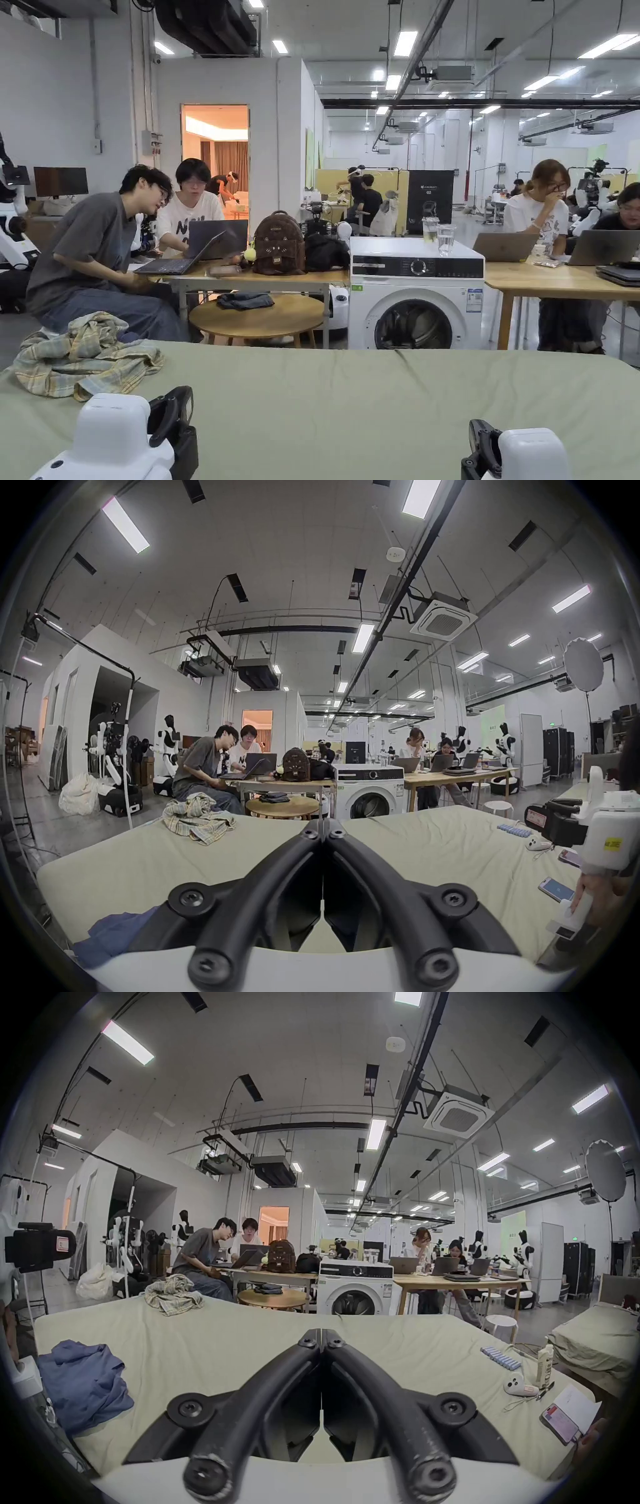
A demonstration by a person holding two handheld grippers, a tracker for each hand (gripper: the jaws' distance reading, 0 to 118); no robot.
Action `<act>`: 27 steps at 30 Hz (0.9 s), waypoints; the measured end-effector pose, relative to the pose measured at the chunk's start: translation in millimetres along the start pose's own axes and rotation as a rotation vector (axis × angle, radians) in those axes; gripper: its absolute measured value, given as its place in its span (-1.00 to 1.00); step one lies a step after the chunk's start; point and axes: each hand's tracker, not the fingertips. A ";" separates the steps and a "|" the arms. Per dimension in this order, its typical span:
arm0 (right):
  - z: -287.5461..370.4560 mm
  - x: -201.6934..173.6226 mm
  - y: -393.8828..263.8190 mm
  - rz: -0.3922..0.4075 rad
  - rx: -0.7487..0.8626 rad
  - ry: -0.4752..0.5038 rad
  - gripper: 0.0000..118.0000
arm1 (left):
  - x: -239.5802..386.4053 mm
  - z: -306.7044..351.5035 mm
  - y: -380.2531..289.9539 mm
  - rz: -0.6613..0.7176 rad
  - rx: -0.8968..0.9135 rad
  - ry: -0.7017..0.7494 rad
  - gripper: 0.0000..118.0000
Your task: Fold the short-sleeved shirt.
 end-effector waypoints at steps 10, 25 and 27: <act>-20.1 -64.9 -0.3 -0.029 0.001 0.155 -1.00 | -105.8 -72.8 -29.0 -0.042 -0.031 0.156 -1.00; -47.3 -167.0 -9.6 -0.054 -0.031 0.384 -1.00 | -274.1 -133.6 -77.6 -0.059 -0.119 0.352 -1.00; -49.9 -164.9 -11.6 -0.053 -0.039 0.393 -1.00 | -283.5 -133.2 -110.4 -0.064 -0.194 0.364 -0.95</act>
